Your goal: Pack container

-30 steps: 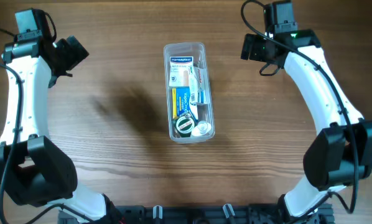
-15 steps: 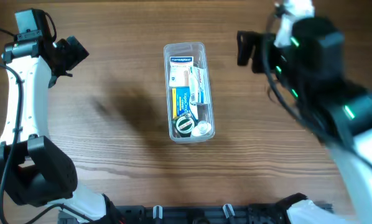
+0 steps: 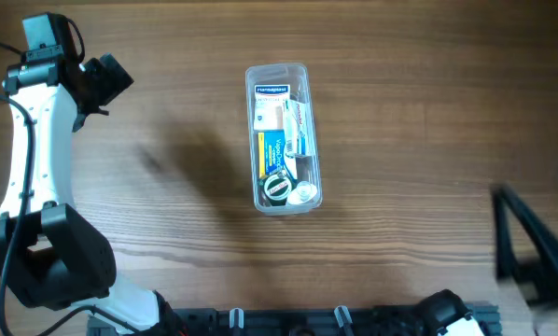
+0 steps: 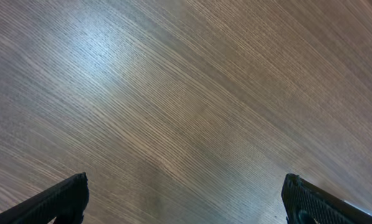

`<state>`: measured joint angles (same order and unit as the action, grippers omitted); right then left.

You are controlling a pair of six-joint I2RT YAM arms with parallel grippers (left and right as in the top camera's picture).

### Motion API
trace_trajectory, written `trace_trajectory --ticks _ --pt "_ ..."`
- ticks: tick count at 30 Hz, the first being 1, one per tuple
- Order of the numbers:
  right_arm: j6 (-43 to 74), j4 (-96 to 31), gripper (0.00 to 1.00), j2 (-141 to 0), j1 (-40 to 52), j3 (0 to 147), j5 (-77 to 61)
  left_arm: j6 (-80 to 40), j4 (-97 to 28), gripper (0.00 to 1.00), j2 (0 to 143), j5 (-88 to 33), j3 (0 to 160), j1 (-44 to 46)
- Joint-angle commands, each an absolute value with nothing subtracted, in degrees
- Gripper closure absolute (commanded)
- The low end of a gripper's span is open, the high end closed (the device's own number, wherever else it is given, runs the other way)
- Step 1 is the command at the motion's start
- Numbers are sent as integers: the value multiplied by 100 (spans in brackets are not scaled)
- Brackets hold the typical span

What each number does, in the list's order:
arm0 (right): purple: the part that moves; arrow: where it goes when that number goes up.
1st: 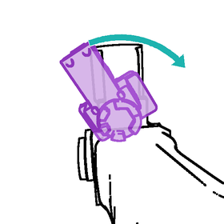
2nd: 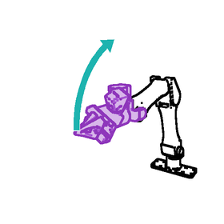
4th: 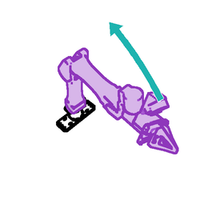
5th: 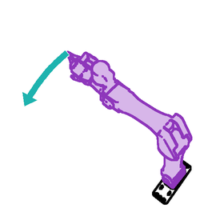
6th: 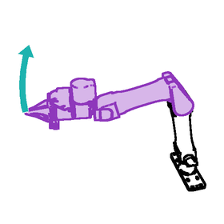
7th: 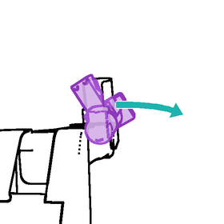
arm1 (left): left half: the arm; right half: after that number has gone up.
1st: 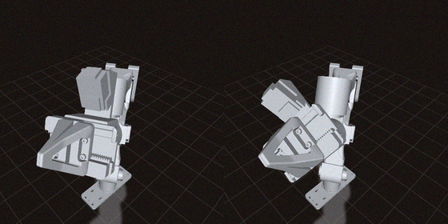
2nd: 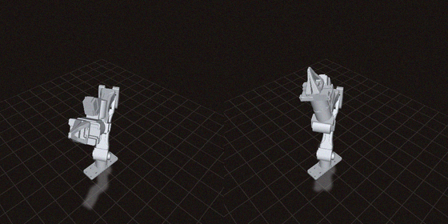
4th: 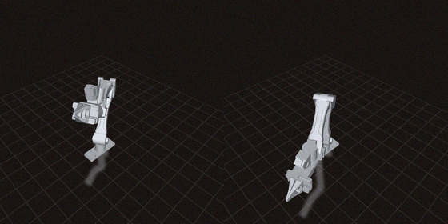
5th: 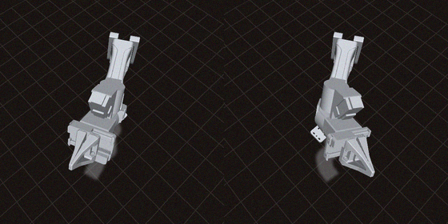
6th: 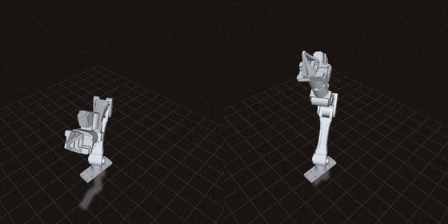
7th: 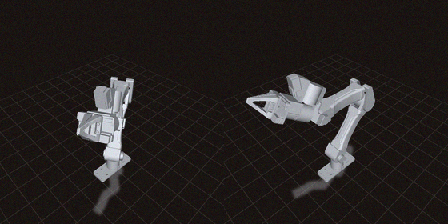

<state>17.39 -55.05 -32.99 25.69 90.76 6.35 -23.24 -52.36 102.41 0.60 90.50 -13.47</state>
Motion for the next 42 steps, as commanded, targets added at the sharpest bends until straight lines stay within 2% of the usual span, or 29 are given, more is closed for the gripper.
trace_trajectory --ticks 1,6,9,18,23,27,33,42 --pt "2338 -5605 0 -2593 2585 8473 392 -2294 -5236 0 10125 115 9021 -1367" --pt "3468 -5277 0 -1772 2587 7148 854 -2294 -5236 0 10125 115 9021 -1367" --pt "3649 -4729 0 -1387 2587 6163 1127 -2294 -5236 0 10125 115 9021 -1367" --pt "3597 -1629 0 -460 2587 2895 1415 -2294 -5236 0 10125 115 9021 -1367" --pt "3575 -62 0 -169 2587 1619 1415 -2294 -5236 0 10125 115 9021 -1367" --pt "2985 681 0 -19 2585 1074 1315 -2294 -5236 0 10125 115 9021 -1367" --pt "1081 1559 0 -21 2353 611 427 -2294 -5236 0 10125 115 9021 -1367" --pt "1061 1404 0 -21 1500 14 246 -2294 -5236 0 10125 115 9021 -1367"
